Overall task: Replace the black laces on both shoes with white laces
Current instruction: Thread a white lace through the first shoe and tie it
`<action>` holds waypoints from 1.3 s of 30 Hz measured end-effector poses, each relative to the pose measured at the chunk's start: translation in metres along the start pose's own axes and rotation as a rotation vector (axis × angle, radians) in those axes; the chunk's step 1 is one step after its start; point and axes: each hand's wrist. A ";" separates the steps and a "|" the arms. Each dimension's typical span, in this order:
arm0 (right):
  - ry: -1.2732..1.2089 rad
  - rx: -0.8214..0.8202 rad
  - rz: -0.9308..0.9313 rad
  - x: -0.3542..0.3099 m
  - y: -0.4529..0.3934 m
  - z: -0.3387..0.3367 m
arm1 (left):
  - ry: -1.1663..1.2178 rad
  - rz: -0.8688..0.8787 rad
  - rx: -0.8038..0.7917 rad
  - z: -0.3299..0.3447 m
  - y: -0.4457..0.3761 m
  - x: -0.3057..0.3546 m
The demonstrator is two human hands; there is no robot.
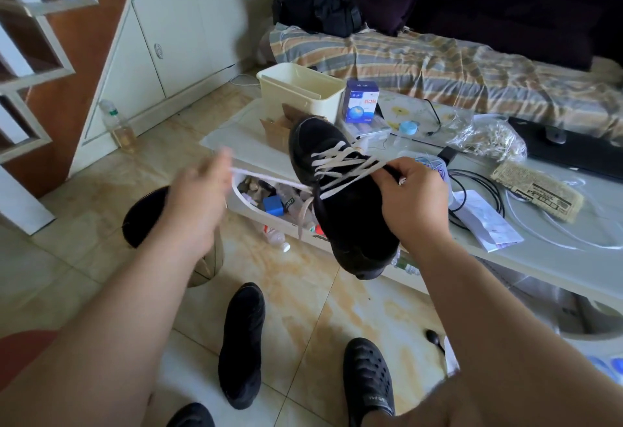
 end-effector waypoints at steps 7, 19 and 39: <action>-0.073 -0.057 0.012 -0.008 0.002 0.006 | 0.784 -0.327 -0.087 -0.005 -0.011 0.006; -0.261 -0.384 0.166 -0.013 0.018 0.013 | 0.391 -0.001 -0.576 0.030 0.049 0.015; -0.612 -0.439 0.324 -0.016 0.020 0.021 | -0.004 0.267 -0.360 0.033 0.057 -0.001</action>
Point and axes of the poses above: each hand's wrist, its own y-axis away from the middle knuckle, its own z-axis out of the palm, x = y × z, and after that the axes turned 14 degrees about -z, right-handed
